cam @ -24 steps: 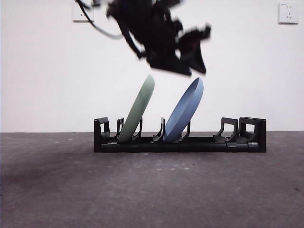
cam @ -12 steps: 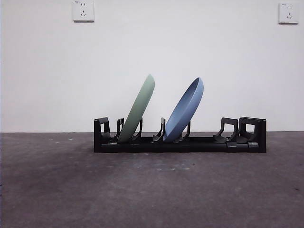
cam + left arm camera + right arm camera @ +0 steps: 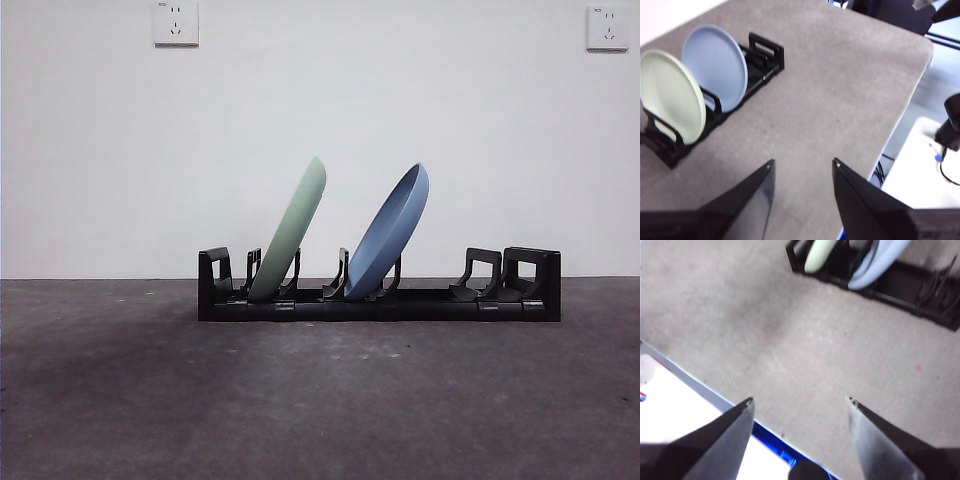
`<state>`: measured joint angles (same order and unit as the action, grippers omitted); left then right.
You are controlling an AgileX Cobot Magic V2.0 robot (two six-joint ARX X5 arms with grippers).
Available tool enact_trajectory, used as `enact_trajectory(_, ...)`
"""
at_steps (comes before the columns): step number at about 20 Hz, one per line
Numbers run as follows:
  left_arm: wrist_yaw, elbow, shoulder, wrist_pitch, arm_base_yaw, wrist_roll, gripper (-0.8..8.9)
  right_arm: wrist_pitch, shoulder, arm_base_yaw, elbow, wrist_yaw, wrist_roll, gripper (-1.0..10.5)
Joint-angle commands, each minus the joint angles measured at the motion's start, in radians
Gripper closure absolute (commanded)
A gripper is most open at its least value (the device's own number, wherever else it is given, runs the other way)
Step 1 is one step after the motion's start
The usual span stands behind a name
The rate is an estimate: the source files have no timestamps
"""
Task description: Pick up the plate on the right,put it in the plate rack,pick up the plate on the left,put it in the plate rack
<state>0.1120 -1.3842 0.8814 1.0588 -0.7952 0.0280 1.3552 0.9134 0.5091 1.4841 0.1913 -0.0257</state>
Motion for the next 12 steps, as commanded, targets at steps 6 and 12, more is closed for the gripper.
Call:
enact_trajectory(6, 0.000, 0.000, 0.031, 0.025, -0.003, -0.010, 6.25, 0.021, -0.002, 0.001, -0.045, 0.004, 0.005, 6.4)
enact_trajectory(12, 0.000, 0.000, 0.042, 0.023, -0.003, -0.003, 8.20, 0.021, -0.002, 0.001, -0.045, 0.016, 0.012, 9.6)
